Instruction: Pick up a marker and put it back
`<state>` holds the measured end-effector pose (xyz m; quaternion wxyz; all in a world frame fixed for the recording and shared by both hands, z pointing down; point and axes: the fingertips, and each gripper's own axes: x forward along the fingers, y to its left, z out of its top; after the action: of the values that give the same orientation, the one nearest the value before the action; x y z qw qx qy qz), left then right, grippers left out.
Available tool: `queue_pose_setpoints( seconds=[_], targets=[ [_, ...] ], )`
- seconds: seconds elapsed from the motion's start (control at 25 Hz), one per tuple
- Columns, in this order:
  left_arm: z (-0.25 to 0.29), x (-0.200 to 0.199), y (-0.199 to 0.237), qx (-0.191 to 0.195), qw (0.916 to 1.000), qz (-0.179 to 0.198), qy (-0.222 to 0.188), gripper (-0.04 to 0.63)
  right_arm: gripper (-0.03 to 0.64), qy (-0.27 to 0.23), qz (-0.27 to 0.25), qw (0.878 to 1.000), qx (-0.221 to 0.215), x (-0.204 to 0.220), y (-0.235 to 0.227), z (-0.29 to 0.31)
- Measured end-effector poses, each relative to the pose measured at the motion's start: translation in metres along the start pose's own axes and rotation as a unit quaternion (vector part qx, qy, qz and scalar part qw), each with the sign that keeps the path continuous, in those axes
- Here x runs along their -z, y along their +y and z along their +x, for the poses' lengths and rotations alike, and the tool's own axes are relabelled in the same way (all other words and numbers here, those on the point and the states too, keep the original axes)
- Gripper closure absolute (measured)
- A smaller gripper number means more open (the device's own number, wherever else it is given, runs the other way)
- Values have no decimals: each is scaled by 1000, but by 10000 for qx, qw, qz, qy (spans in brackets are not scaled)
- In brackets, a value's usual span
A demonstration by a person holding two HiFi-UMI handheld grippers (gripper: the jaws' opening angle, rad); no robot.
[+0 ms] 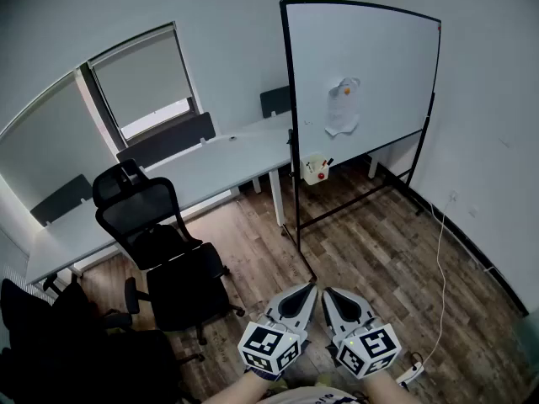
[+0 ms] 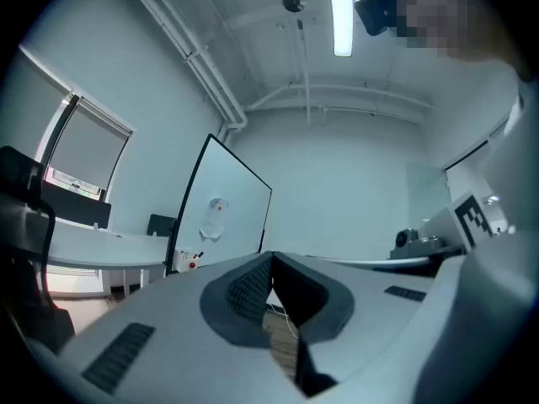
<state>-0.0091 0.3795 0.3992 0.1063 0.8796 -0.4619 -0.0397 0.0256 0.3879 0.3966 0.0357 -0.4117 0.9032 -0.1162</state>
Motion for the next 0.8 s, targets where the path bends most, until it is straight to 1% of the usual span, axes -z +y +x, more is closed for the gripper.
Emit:
queue_pose_setpoints(
  seconds=[0.44,0.8],
  targets=[
    [18,2,-11,-64,10000,65,30,584,604,-73,107,9999,-96,-5,-21,-9],
    [43,8,-26,-199,9997,132,4,584,604,-151,155,9995,-217,-13,-54,-21]
  ],
)
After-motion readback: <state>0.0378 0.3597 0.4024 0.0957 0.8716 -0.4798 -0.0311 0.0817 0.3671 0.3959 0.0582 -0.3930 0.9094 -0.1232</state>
